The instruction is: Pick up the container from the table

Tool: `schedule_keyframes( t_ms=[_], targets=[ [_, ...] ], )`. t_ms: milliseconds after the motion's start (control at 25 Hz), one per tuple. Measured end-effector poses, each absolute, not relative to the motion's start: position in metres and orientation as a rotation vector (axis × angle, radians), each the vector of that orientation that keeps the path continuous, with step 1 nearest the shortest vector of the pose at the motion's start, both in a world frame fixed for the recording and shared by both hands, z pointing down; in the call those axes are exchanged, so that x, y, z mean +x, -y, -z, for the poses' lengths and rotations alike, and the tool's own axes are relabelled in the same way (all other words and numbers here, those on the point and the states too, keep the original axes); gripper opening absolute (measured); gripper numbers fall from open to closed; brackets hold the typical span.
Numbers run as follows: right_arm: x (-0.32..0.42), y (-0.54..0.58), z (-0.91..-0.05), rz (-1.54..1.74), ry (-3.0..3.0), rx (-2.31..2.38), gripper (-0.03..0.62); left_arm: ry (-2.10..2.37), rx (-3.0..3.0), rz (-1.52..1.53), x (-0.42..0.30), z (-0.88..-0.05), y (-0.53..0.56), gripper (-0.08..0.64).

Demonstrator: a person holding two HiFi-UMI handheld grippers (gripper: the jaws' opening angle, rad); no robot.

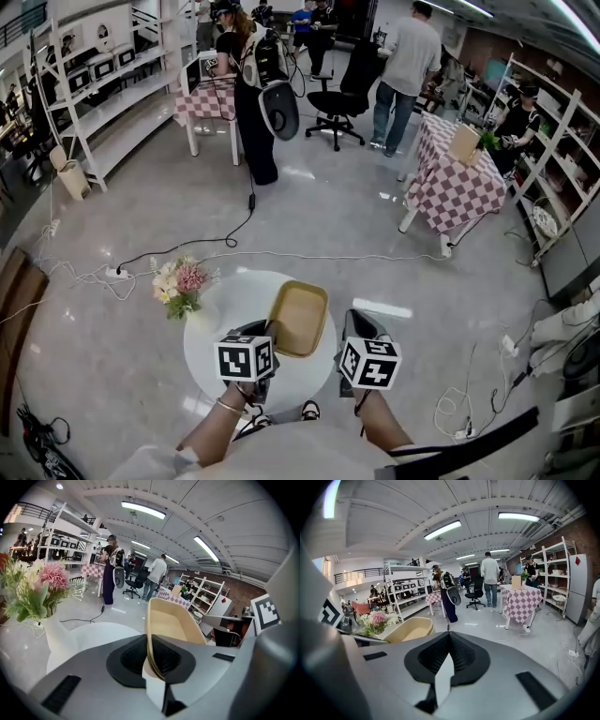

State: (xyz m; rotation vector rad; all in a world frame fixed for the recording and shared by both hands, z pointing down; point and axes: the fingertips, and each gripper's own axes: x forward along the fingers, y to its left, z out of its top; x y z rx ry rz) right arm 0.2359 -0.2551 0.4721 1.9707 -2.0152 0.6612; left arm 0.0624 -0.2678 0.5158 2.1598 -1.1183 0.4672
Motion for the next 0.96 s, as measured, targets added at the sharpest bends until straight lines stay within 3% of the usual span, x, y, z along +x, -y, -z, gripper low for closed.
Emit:
schedule_keyframes(
  t_ms=[960],
  targets=[
    [0.258,0.258,-0.471,-0.659,2.034,1.938,0.025,1.153,2.109,-0.489,0.079,-0.525,0.260,0.035]
  ],
)
